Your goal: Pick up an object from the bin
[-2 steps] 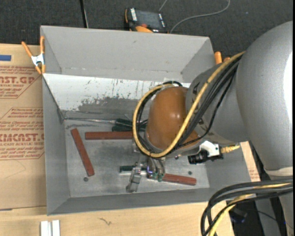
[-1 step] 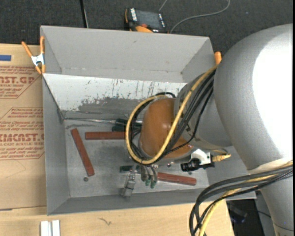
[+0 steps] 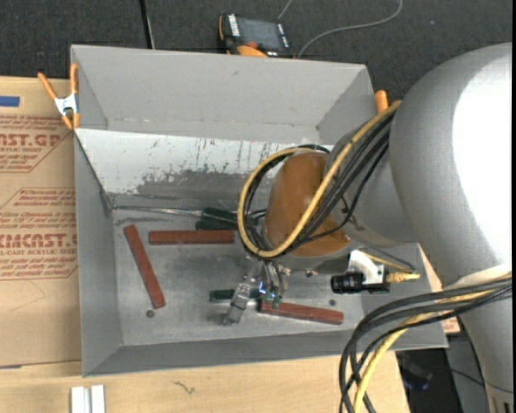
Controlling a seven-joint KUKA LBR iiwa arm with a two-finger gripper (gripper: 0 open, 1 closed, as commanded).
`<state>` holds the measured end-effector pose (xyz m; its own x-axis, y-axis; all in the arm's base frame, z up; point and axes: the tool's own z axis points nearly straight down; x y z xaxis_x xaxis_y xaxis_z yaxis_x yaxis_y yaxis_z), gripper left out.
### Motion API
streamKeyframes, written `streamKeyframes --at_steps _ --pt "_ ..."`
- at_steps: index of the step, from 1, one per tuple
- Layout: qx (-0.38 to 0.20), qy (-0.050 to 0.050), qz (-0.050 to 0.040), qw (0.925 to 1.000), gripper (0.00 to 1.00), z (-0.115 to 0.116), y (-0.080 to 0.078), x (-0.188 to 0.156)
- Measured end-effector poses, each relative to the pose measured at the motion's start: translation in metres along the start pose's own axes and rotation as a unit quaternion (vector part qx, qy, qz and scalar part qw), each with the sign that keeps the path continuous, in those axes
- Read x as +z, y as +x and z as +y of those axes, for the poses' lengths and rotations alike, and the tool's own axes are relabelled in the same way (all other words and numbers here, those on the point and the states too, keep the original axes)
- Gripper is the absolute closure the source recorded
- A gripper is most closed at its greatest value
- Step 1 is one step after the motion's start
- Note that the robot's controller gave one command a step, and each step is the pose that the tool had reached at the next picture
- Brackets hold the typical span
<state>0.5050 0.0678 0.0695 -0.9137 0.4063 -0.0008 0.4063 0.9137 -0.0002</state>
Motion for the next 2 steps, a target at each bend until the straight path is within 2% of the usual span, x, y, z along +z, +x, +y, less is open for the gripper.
streamKeyframes --at_steps 1,2 --pt "0.000 -0.001 0.0002 1.0000 1.00 0.001 0.000 -0.001" --pt "-0.001 -0.002 -0.0025 1.0000 1.00 0.002 -0.001 -0.096"
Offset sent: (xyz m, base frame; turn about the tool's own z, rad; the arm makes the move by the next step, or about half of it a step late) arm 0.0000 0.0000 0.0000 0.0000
